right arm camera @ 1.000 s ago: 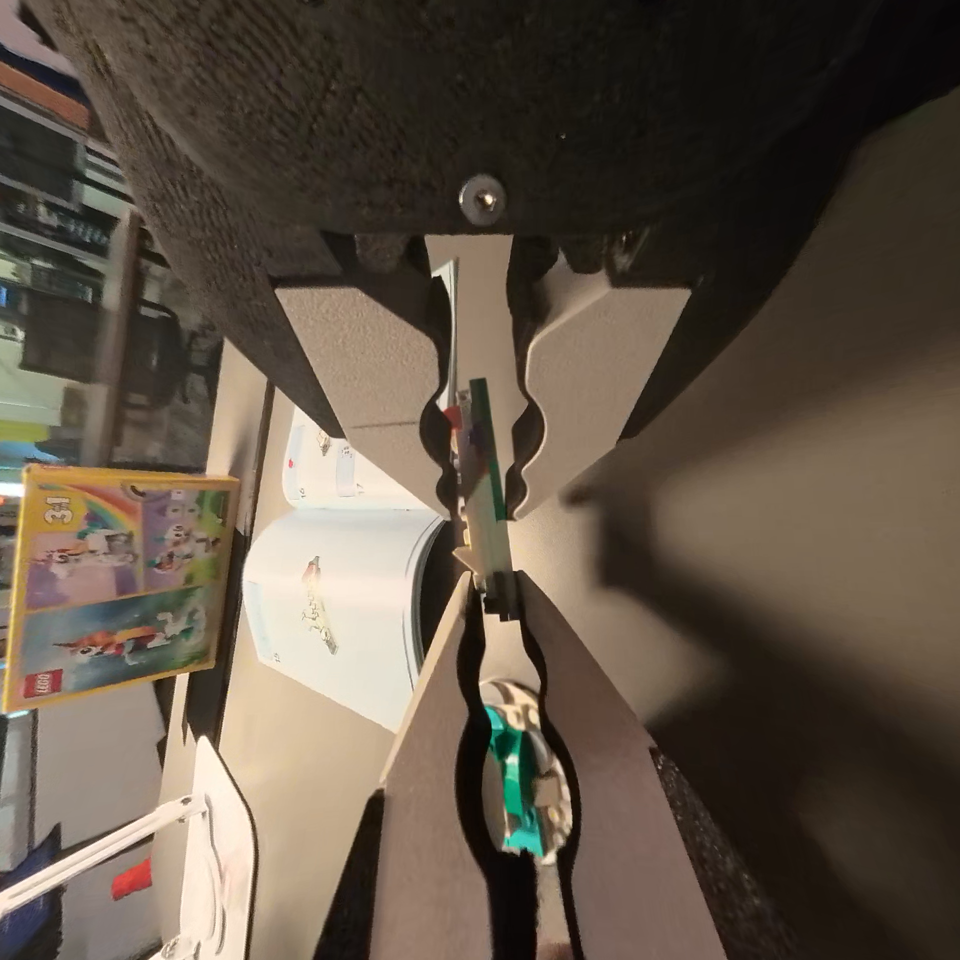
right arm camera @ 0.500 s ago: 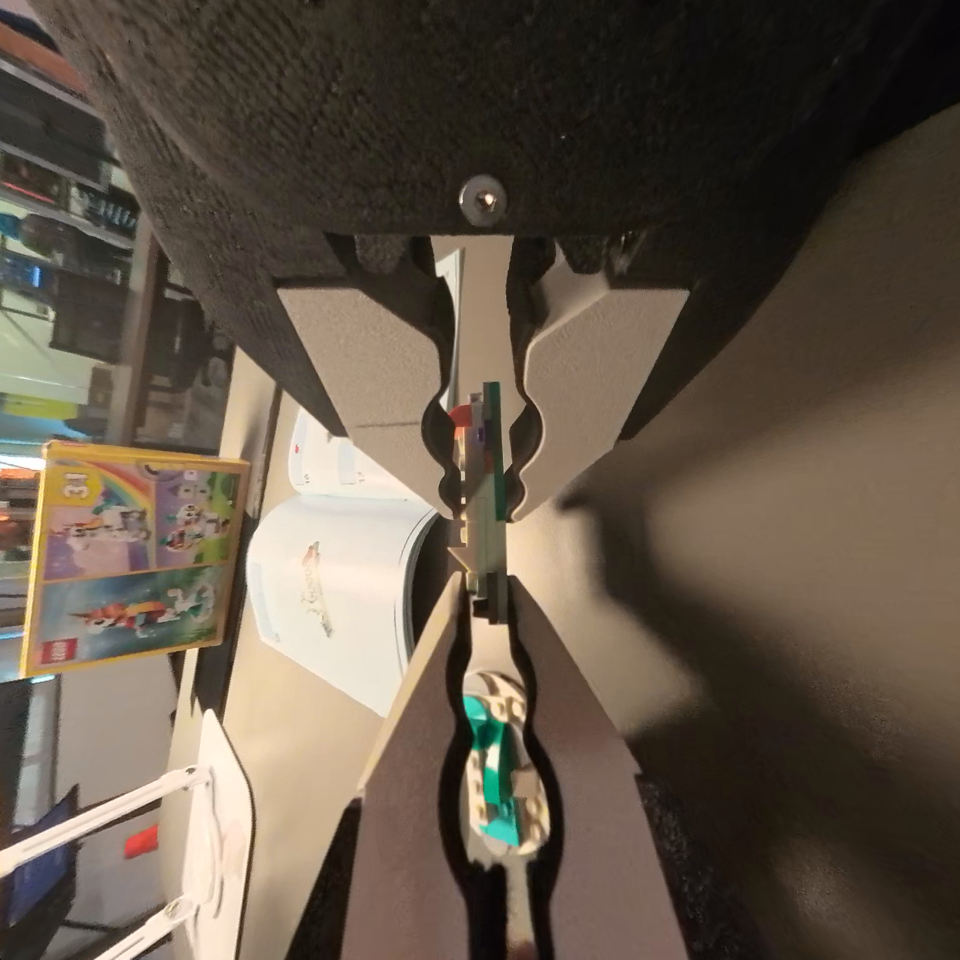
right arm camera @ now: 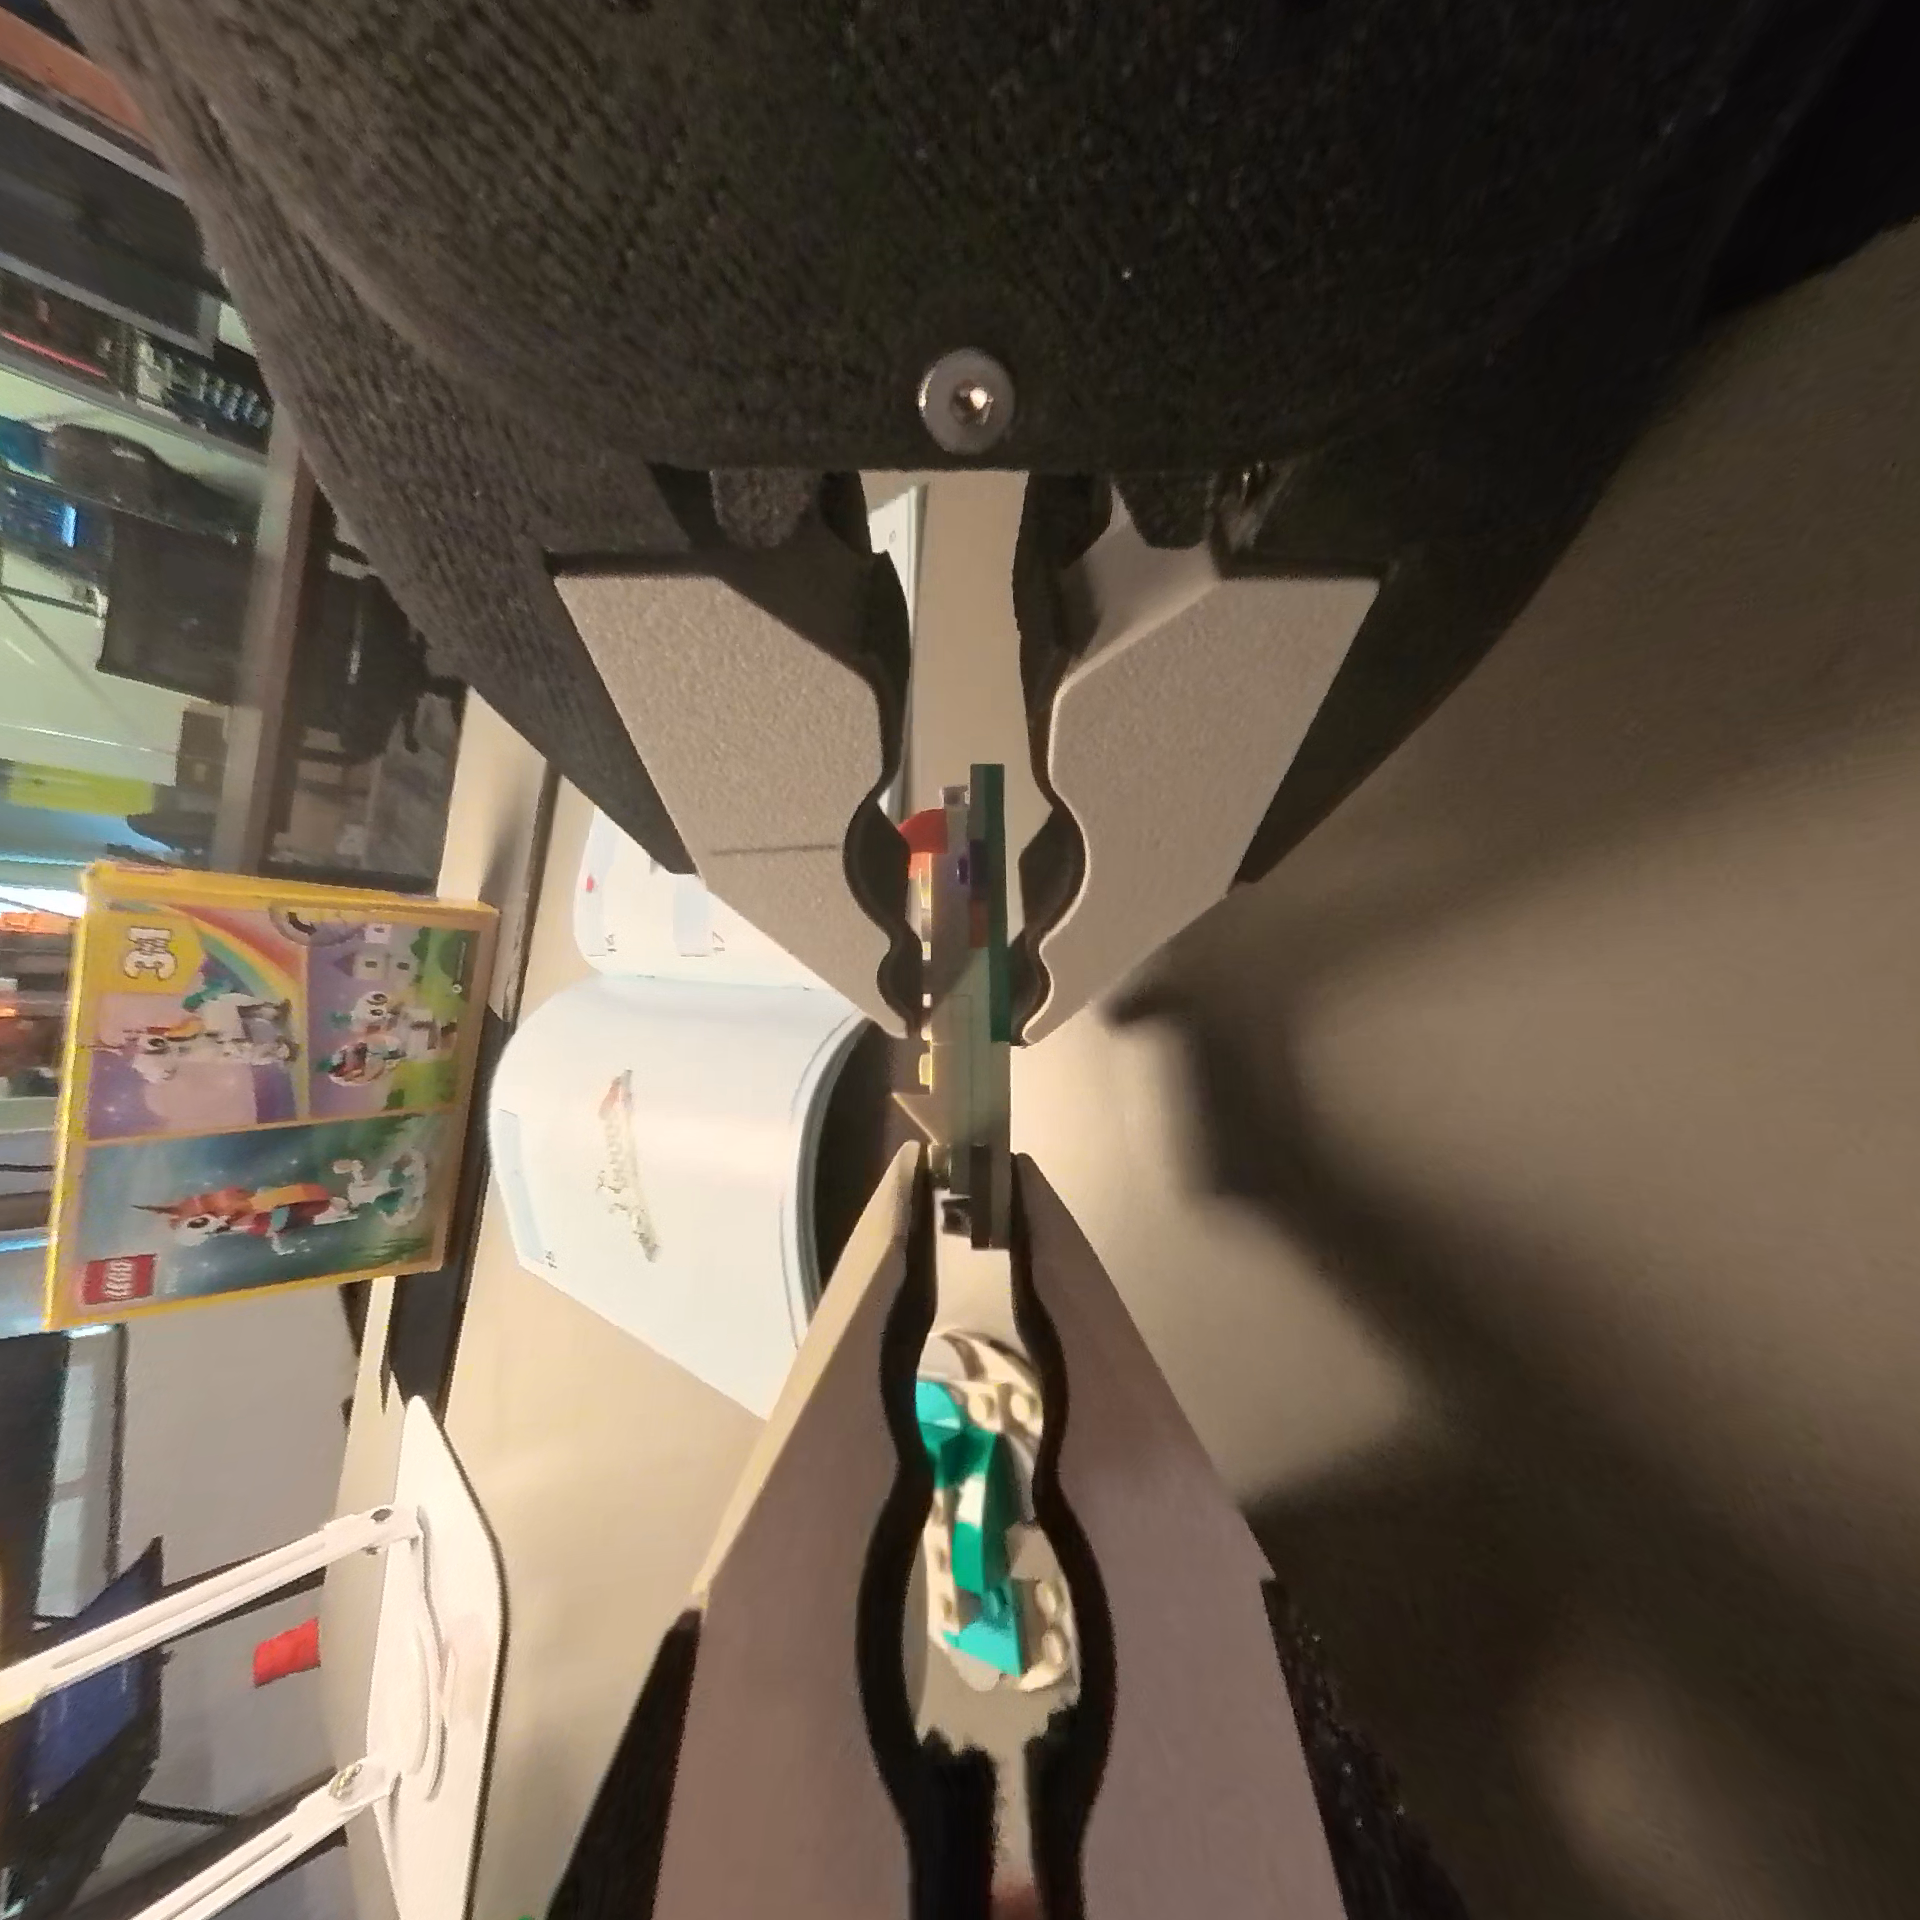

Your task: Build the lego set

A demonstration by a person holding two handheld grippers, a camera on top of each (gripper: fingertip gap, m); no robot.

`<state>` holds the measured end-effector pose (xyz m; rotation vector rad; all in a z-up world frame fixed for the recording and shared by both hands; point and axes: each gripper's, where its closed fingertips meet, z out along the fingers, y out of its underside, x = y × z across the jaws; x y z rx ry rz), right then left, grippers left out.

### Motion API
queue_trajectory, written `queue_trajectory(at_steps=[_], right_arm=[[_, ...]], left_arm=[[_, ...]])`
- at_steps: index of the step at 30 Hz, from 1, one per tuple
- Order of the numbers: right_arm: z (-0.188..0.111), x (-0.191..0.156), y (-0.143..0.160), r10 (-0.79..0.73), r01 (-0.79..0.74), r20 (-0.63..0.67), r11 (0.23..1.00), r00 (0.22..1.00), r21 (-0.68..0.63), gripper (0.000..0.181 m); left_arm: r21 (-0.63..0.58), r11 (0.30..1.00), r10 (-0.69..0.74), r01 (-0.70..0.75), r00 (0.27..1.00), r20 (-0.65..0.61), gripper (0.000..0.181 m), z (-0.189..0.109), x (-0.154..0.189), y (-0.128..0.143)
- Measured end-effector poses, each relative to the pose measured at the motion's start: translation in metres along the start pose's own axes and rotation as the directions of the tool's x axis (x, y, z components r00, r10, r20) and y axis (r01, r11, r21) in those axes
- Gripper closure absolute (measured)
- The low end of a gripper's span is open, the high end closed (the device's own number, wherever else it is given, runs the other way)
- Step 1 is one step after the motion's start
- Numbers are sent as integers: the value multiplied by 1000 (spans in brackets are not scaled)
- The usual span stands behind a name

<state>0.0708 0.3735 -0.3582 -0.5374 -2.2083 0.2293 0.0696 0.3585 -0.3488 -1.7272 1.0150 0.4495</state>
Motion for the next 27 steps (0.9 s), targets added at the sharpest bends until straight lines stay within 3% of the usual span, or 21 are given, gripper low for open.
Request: queue_trajectory(at_steps=[7, 11, 14, 18, 20, 22, 27], right_arm=[[8, -6, 3, 4, -4, -7, 1000, 1000, -1, 168], [6, 0, 5, -10, 13, -132, 1000, 991, 21, 168], [-5, 12, 4, -149, 160, -323, 987, 935, 6, 168], [-24, 23, -8, -245, 284, -490, 959, 837, 6, 168], [-30, 25, -15, -278, 332, -540, 943, 794, 2, 168], [-34, 26, -20, -312, 372, -578, 928, 754, -15, 168], [-33, 17, -25, -309, 399, -565, 916, 765, 39, 164]], left_arm=[[-55, 997, 47, -48, 999, -15, 170, 2, 5, 7], [-25, 997, -79, 78, 996, -34, 168, 4, 4, 5], [25, 964, -259, 263, 959, -114, 132, -2, 4, -6], [69, 813, -546, 578, 799, -251, 138, -9, -3, -22], [34, 764, -608, 644, 737, -296, 145, -8, -2, -24], [45, 757, -609, 651, 729, -313, 163, -8, -1, -27], [39, 769, -609, 638, 749, -262, 166, -8, 0, -25]])
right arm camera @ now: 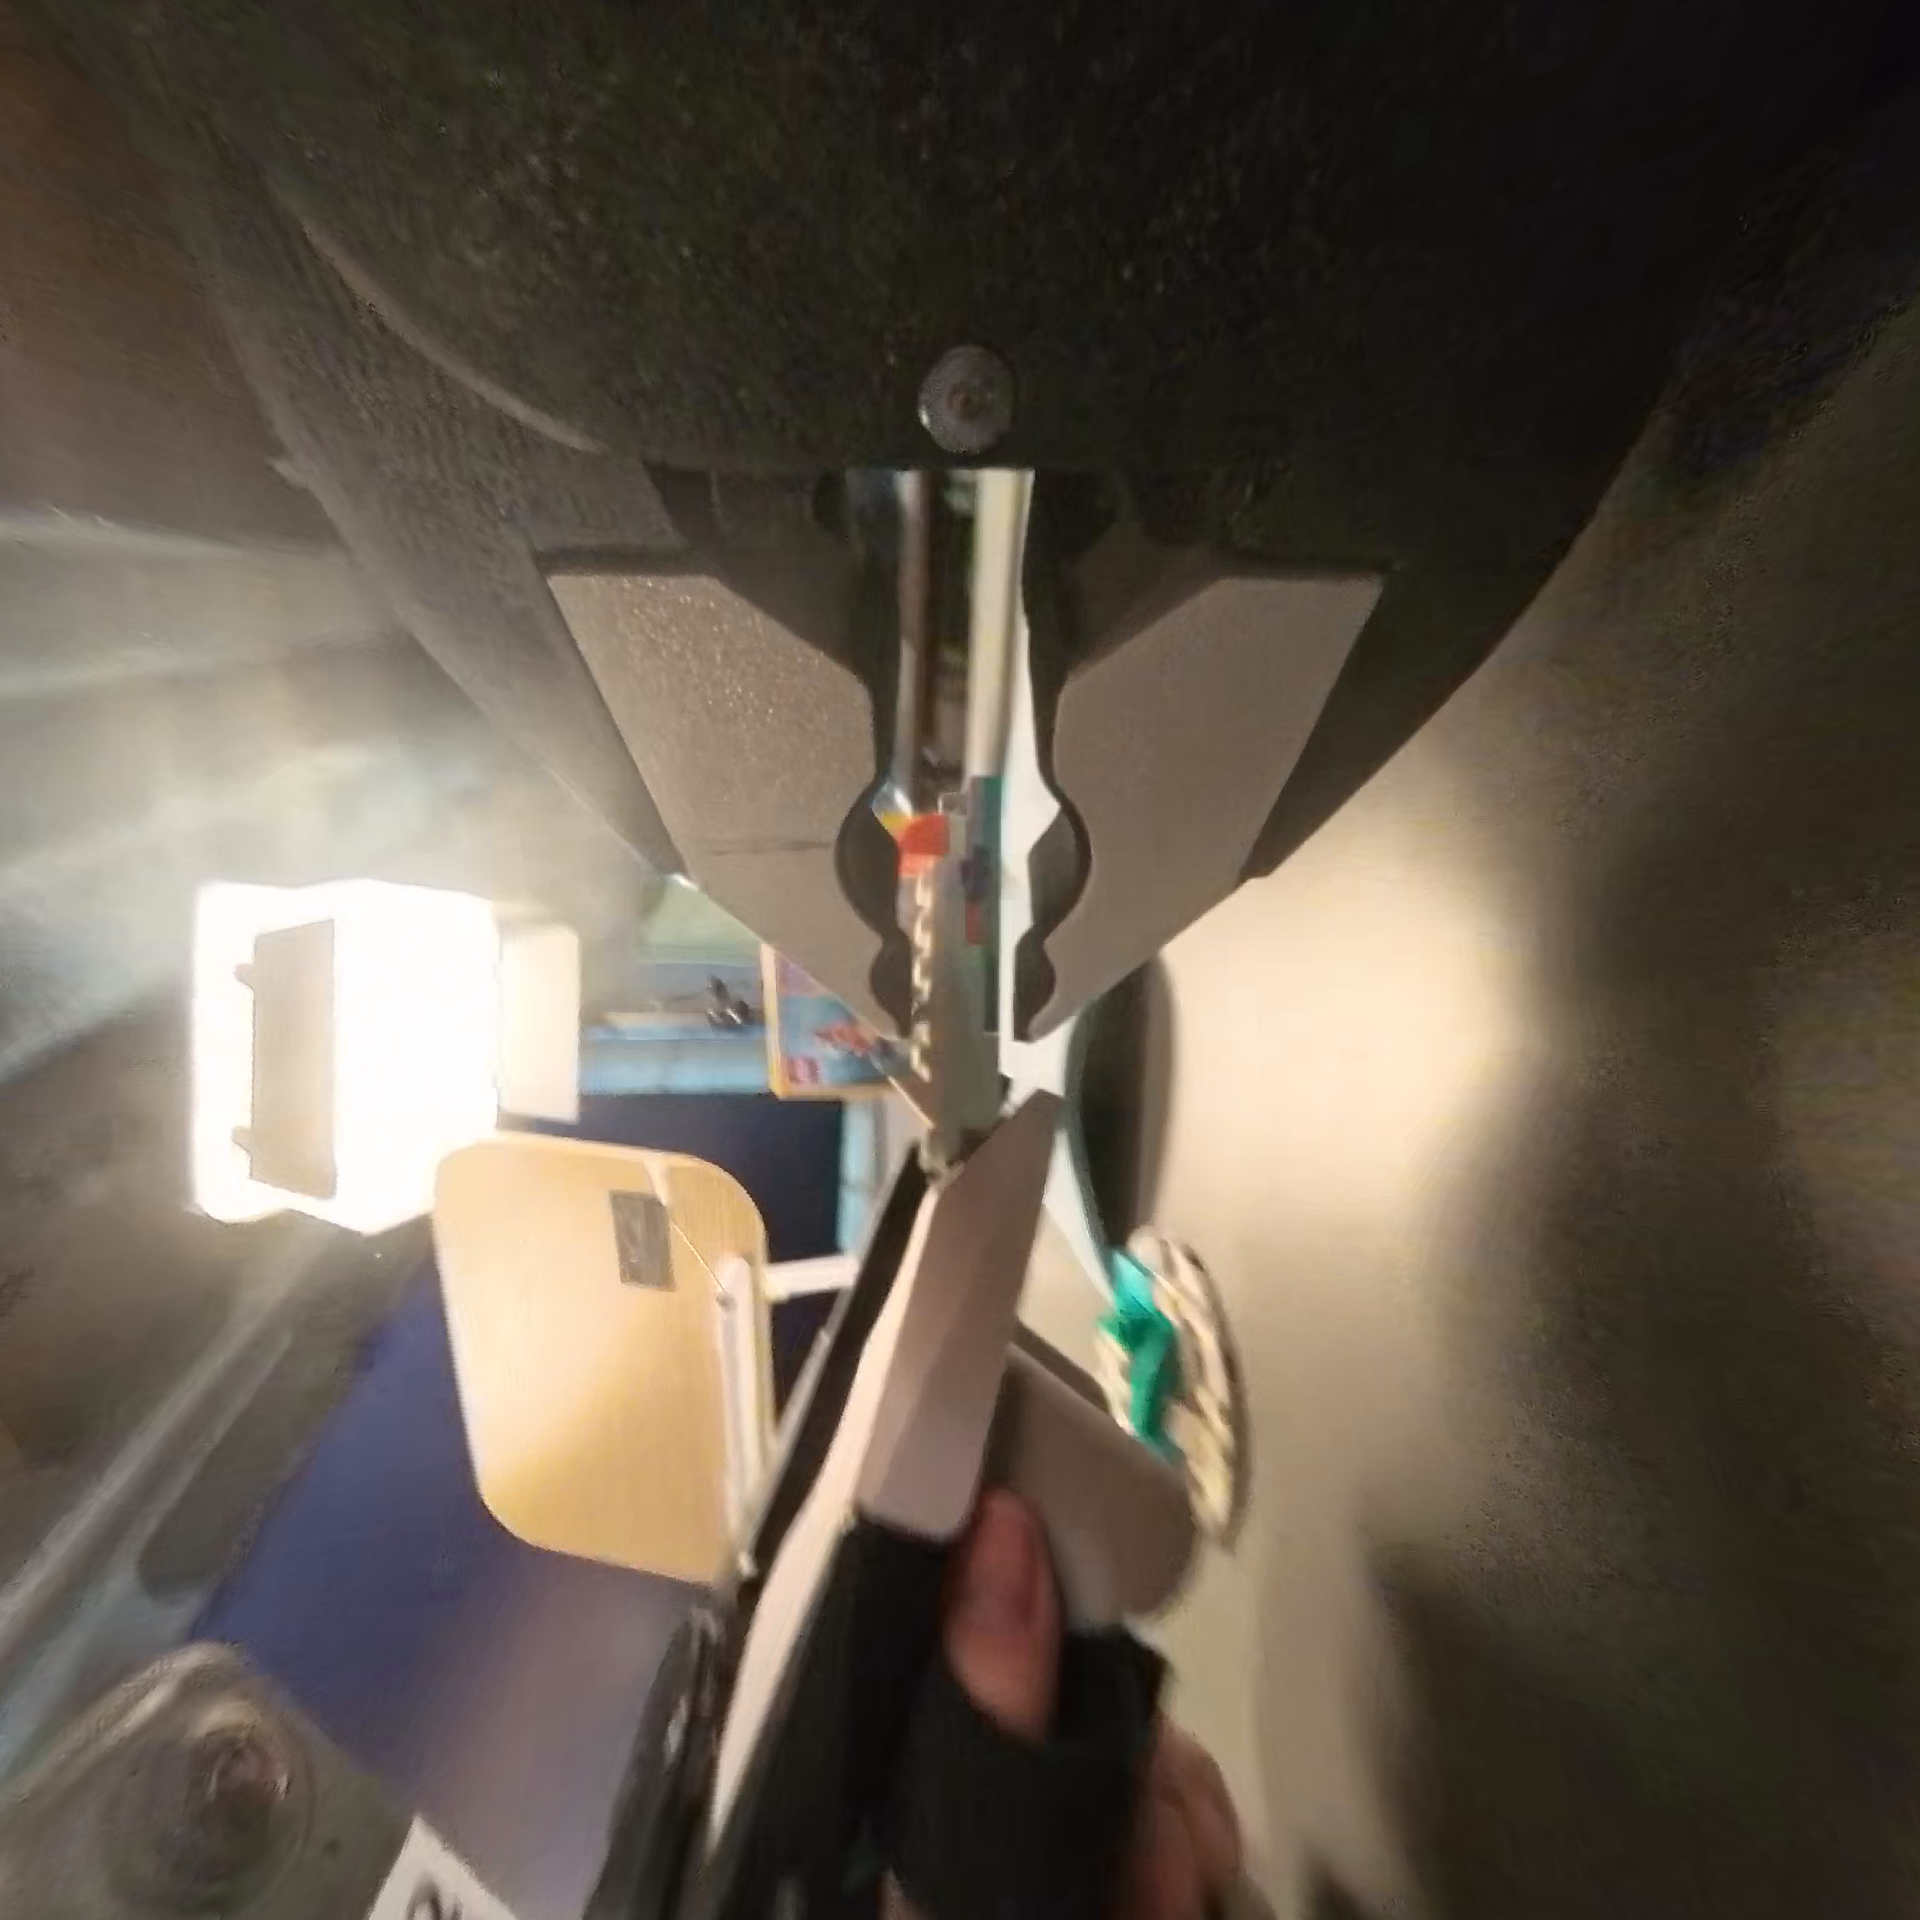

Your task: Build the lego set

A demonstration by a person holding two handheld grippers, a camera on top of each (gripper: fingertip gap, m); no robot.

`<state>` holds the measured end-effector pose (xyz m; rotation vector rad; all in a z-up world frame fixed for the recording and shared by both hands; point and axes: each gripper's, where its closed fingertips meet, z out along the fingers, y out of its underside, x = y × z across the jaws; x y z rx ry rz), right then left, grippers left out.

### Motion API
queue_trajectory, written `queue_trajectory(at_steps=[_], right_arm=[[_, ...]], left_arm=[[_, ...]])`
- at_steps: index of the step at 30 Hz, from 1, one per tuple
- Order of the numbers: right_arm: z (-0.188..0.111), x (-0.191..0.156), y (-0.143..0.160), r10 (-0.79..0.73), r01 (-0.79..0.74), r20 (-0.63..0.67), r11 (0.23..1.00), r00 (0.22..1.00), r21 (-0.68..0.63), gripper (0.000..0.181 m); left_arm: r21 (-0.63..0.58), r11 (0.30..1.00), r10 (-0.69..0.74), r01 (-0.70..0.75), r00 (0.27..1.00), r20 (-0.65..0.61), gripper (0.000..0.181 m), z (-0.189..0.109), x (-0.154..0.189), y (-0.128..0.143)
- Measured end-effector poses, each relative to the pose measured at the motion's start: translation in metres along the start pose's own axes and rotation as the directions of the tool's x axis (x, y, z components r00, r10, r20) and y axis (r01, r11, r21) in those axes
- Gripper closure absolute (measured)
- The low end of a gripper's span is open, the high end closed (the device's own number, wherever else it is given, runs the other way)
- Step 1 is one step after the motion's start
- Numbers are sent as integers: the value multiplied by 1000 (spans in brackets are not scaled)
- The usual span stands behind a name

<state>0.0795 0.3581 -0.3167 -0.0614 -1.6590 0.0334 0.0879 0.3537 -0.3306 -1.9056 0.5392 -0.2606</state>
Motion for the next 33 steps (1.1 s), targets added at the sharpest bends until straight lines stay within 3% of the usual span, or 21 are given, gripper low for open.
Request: queue_trajectory(at_steps=[2, 4, 7, 9, 12, 16, 17, 19, 22, 26, 28, 29, 30, 31, 33], right_arm=[[-10, -11, -9, 84, -90, 71, 993, 994, 72, 147], [-26, -9, -6, 229, -233, 89, 972, 969, 42, 136], [-53, 16, 12, 481, -480, -49, 877, 875, 27, 134], [-68, 34, 32, 572, -579, -180, 815, 800, 14, 135], [-83, 49, 61, 618, -658, -332, 753, 712, -10, 136], [-96, 59, 87, 598, -695, -462, 717, 655, -58, 136], [-100, 62, 92, 589, -704, -497, 707, 637, -66, 136], [-110, 70, 101, 577, -729, -570, 682, 585, -57, 136], [-115, 76, 110, 597, -781, -638, 625, 486, -10, 136], [-103, 82, 111, 613, -810, -683, 584, 398, 51, 136], [-90, 85, 111, 598, -802, -698, 595, 394, 57, 135], [-83, 86, 110, 594, -799, -703, 598, 391, 61, 135], [-76, 87, 111, 593, -798, -705, 599, 389, 63, 135], [-69, 86, 113, 589, -800, -707, 597, 391, 56, 135], [-60, 86, 120, 568, -798, -721, 602, 398, 33, 135]], left_arm=[[-40, 999, 3, 0, 998, 62, 166, -4, -11, 7], [-97, 995, 11, -4, 997, 71, 166, -7, -15, 15], [-197, 980, 34, -34, 999, -4, 166, -3, 1, 30], [-242, 968, 61, -66, 998, -26, 166, 2, 10, 38], [-288, 952, 98, -108, 994, -48, 166, 8, 18, 44], [-293, 954, 42, -61, 997, -71, 164, 8, 21, 44], [-279, 959, 23, -41, 997, -67, 152, 7, 20, 42], [-214, 977, -3, -6, 999, -40, 128, -1, 17, 30], [-2, 1000, 23, -23, 1000, 21, 127, -25, 1, -5], [196, 968, 98, -157, 954, 282, 109, -60, -55, -52], [327, 911, 96, -251, 901, 423, 102, -77, -85, -77], [428, 843, 119, -327, 888, 445, 103, -87, -88, -90], [548, 741, 128, -388, 882, 453, 120, -100, -85, -99], [618, 692, 46, -373, 877, 478, 120, -112, -97, -98], [640, 724, -99, -259, 878, 468, 112, -110, -124, -81]])
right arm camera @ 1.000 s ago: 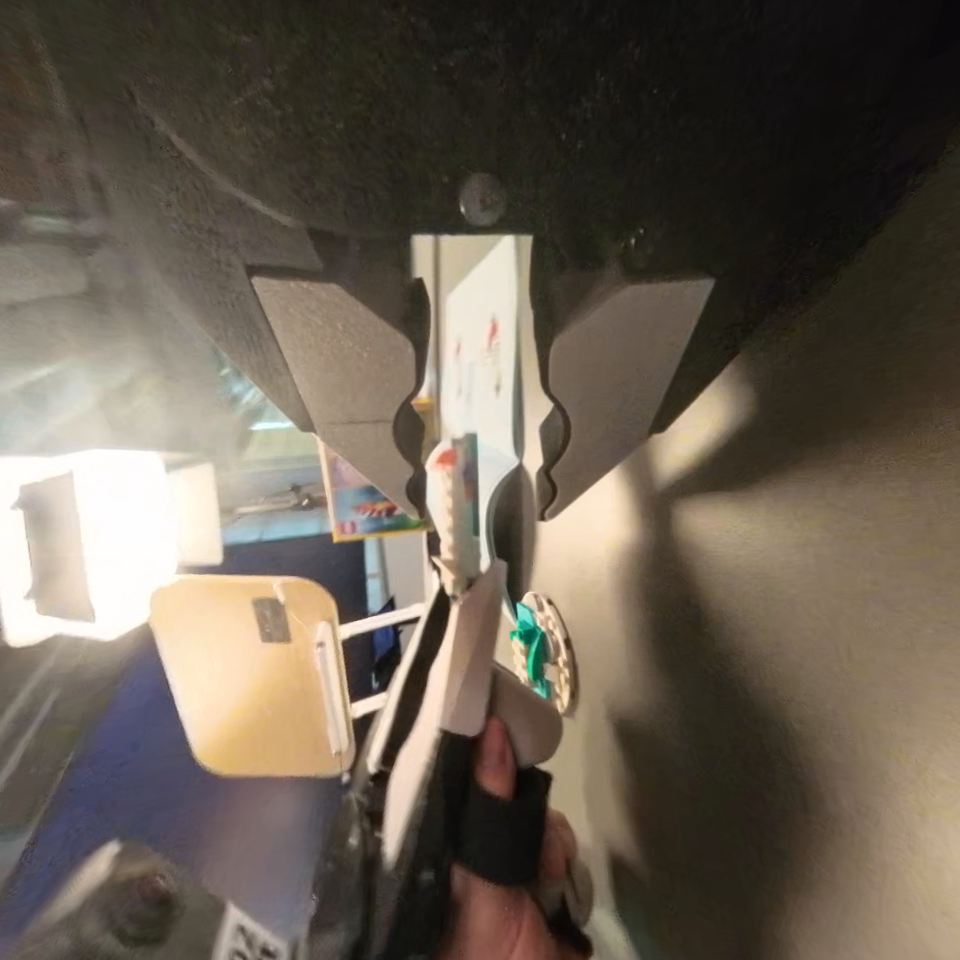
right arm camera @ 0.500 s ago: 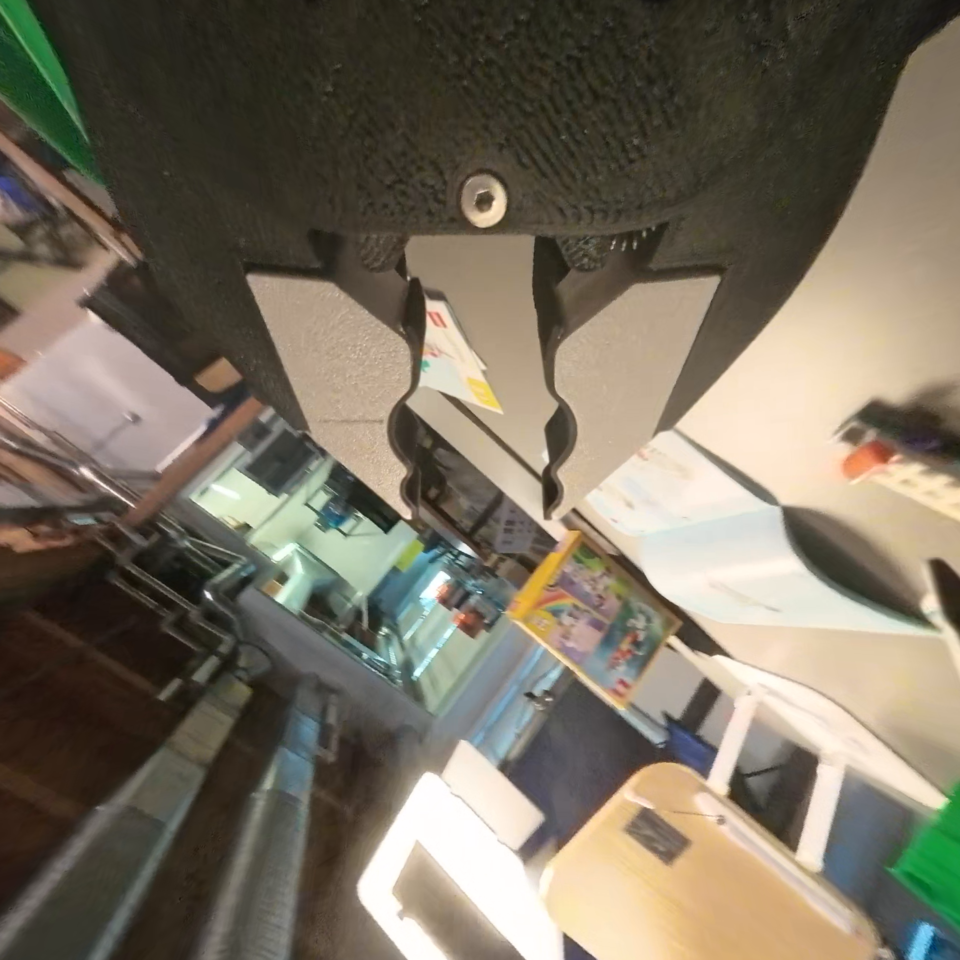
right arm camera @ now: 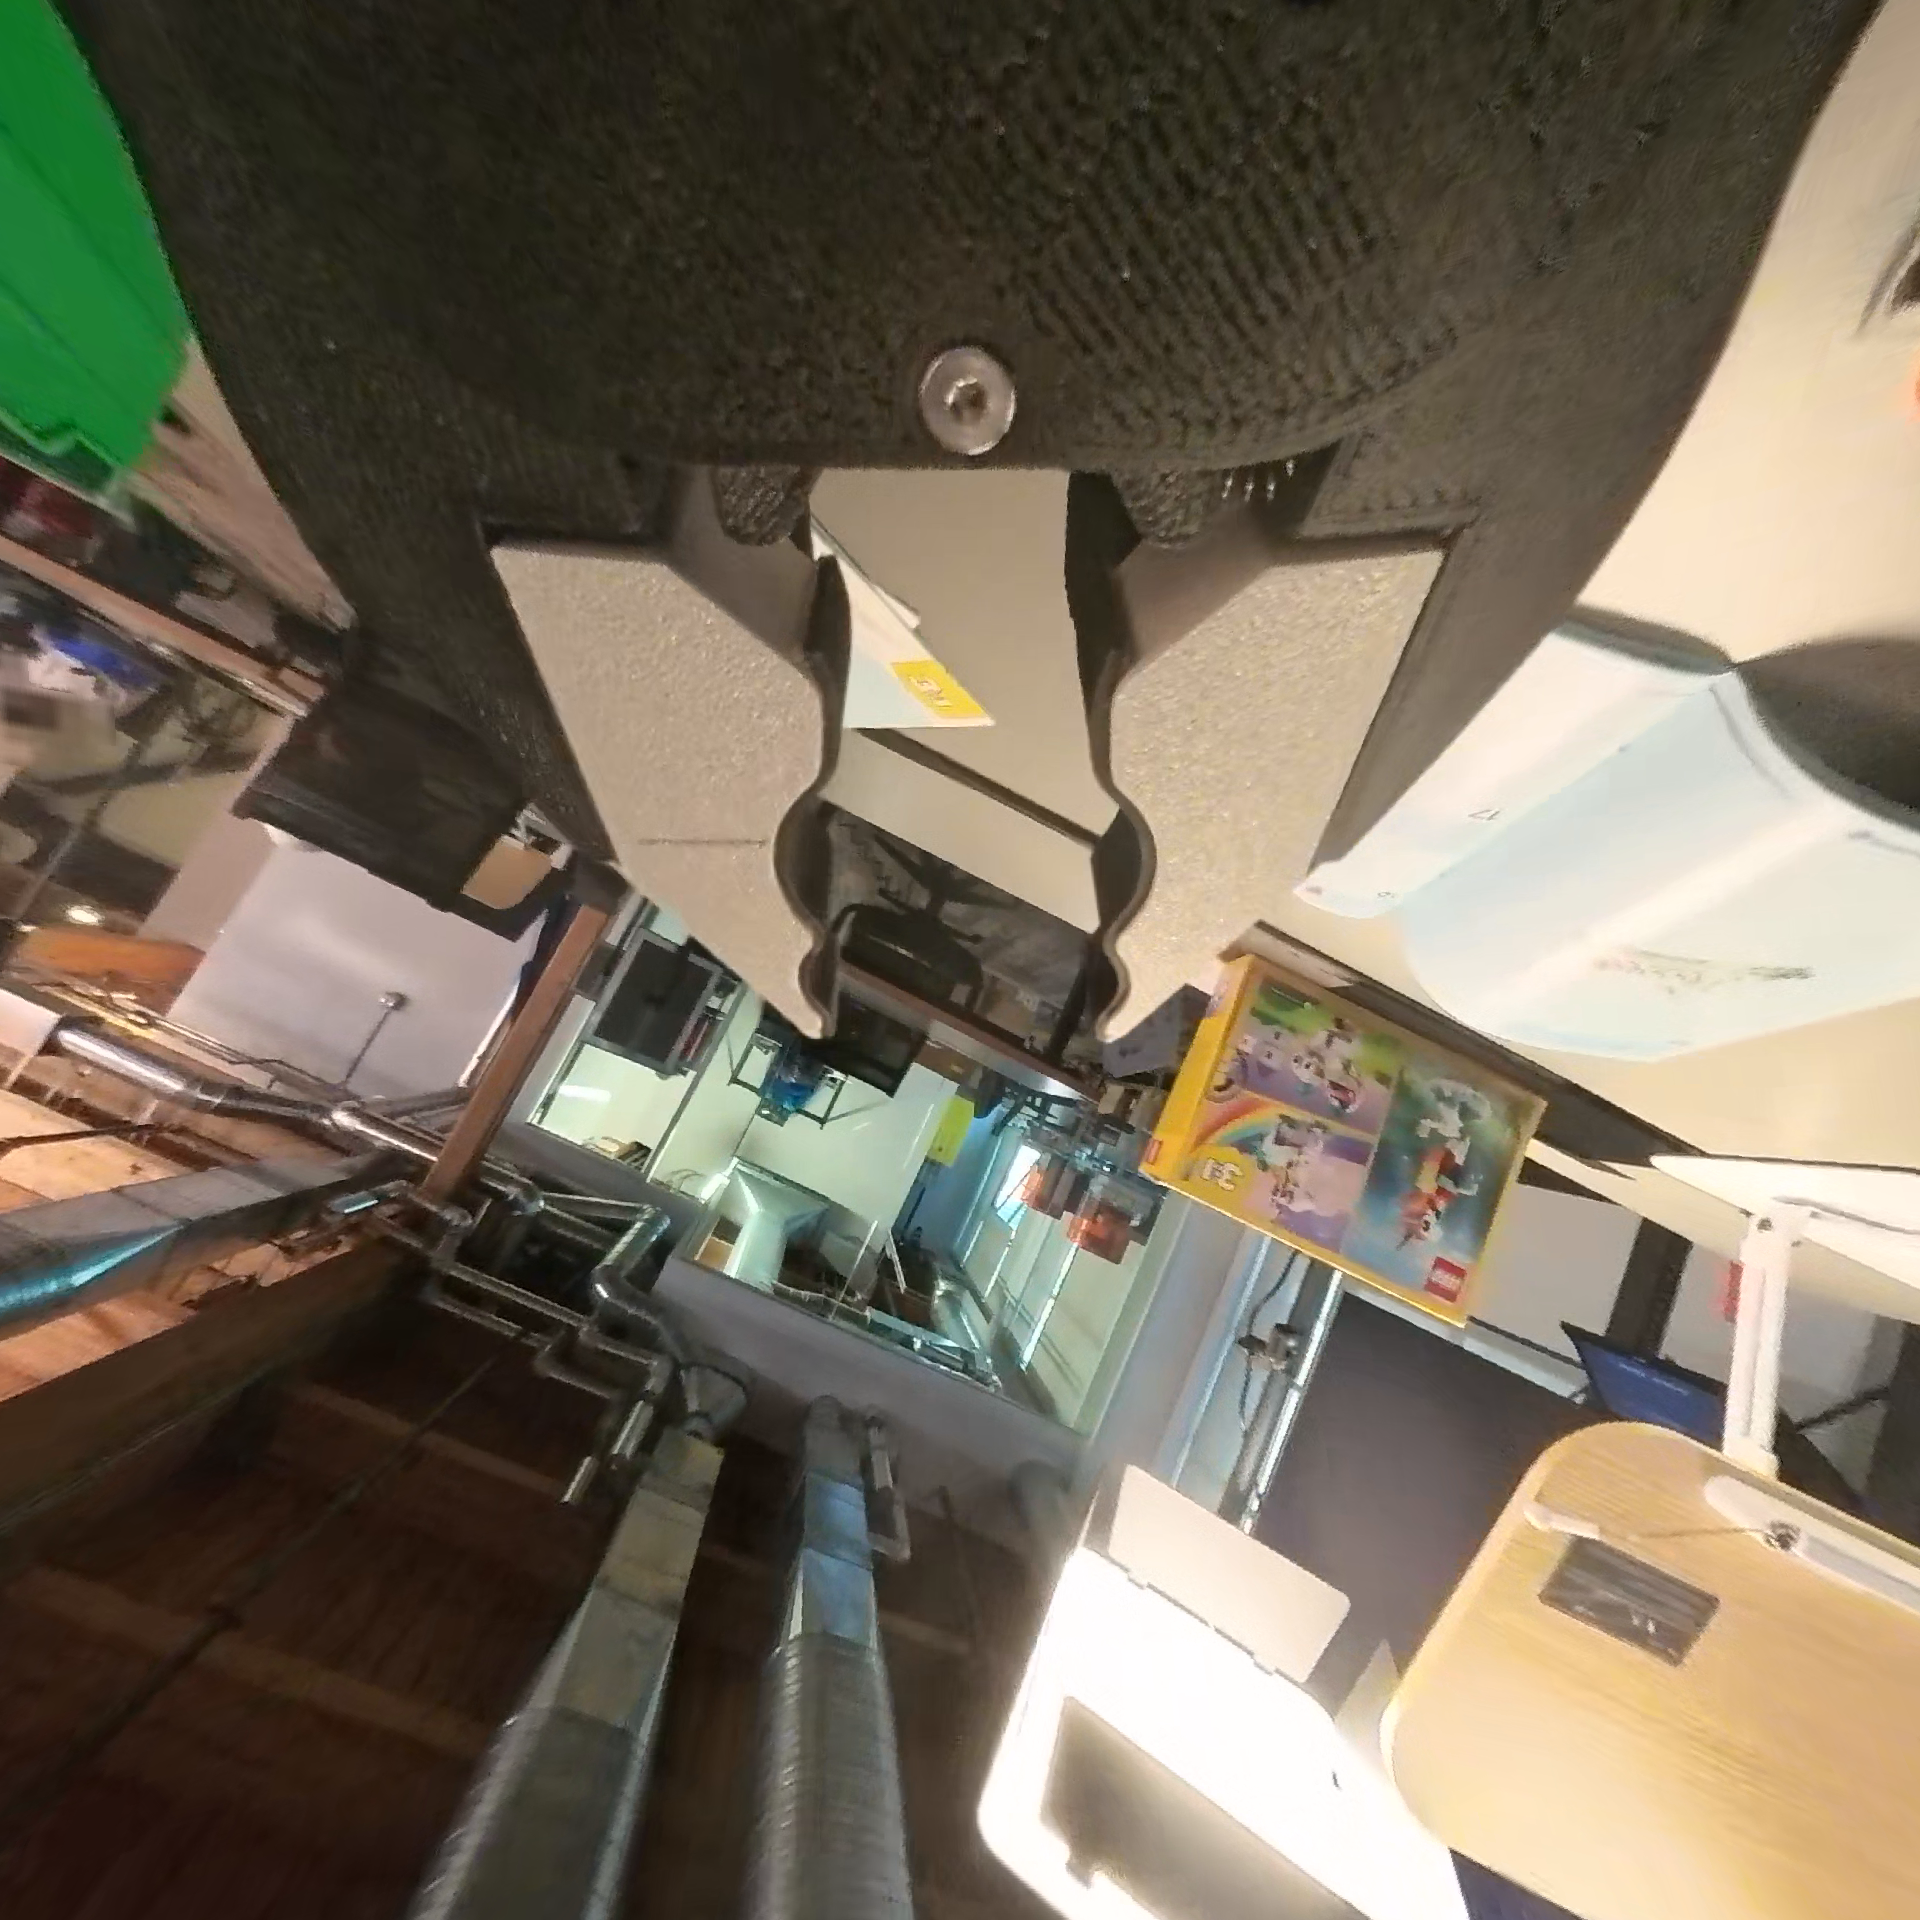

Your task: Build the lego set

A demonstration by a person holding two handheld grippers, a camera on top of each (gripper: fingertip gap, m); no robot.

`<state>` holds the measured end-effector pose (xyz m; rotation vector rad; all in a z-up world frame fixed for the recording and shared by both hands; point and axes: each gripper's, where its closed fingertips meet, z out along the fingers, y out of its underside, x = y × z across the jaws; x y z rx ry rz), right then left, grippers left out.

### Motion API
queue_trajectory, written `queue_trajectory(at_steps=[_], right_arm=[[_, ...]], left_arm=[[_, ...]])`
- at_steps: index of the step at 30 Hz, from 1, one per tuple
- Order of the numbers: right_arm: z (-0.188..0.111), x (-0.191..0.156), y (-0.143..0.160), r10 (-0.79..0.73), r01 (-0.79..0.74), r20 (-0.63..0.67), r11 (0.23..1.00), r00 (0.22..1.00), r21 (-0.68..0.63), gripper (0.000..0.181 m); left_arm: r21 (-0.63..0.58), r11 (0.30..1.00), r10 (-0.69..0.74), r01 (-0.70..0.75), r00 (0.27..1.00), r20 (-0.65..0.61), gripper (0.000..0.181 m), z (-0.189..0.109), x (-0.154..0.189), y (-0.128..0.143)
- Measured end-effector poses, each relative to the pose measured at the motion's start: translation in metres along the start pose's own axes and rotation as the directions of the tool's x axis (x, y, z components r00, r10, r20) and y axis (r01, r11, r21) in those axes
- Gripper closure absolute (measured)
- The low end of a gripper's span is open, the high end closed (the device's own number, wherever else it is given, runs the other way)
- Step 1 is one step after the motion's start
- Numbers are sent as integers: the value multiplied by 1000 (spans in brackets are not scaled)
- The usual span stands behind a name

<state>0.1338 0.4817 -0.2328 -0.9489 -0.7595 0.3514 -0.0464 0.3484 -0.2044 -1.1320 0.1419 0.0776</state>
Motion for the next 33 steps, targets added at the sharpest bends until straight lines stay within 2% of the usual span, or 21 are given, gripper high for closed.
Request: queue_trajectory(at_steps=[3, 8, 11, 15, 18, 21, 24, 27, 30, 33], right_arm=[[10, 13, 6, 17, -18, -84, 1000, 996, -7, 135], [26, 44, 23, 100, -105, -253, 994, 962, -9, 133], [33, 42, 26, 95, -103, -255, 995, 962, -16, 131], [23, 33, 4, 95, -85, -208, 995, 974, 56, 131], [28, 18, 2, 77, -72, -125, 996, 989, 46, 131], [39, 9, 8, 127, -126, -75, 992, 989, 18, 126], [36, 5, 12, 102, -105, -94, 994, 990, -24, 124], [33, 1, 5, 74, -75, -105, 997, 992, -4, 124], [36, -8, 8, 46, -48, -76, 999, 996, -23, 124], [37, -11, 9, 30, -32, -64, 999, 997, -28, 124]], left_arm=[[30, 998, 46, -47, 998, 46, 111, 6, -15, -4], [7, 997, 76, -77, 993, 91, 113, 17, -26, 10], [18, 992, 120, -121, 992, 40, 113, 19, -19, 3], [-22, 971, 240, -240, 971, 18, 111, 17, -15, 13], [-64, 976, 212, -209, 976, 56, 101, 20, -20, 20], [-101, 982, 166, -158, 983, 83, 95, 19, -24, 25], [-75, 997, 38, -32, 996, 82, 88, 17, -24, 25], [-69, 995, -65, 78, 983, 169, 77, 15, -45, 29], [48, 975, -223, 218, 955, 196, 71, 10, -54, 21], [47, 983, -183, 177, 957, 225, 70, 8, -58, 19]])
